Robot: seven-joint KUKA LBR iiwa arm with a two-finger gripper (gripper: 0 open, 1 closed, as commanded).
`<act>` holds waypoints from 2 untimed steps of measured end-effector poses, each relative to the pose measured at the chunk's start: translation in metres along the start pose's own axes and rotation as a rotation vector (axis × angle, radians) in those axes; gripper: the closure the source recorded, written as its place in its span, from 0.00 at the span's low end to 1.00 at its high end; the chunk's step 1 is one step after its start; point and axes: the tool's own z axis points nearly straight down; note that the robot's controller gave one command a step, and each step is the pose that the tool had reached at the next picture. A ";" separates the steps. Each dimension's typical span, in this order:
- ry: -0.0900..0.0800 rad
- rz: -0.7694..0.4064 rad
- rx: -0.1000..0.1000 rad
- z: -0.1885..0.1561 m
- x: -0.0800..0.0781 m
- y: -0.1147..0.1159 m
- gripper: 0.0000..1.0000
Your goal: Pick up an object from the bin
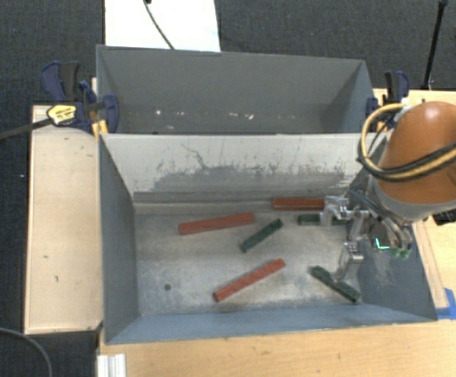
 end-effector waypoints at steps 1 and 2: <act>0.000 -0.006 -0.002 0.114 -0.009 0.055 0.00; -0.007 -0.006 0.000 0.110 -0.011 0.052 1.00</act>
Offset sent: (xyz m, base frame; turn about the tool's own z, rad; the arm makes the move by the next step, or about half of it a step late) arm 0.0105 0.0521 -0.1102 -0.0026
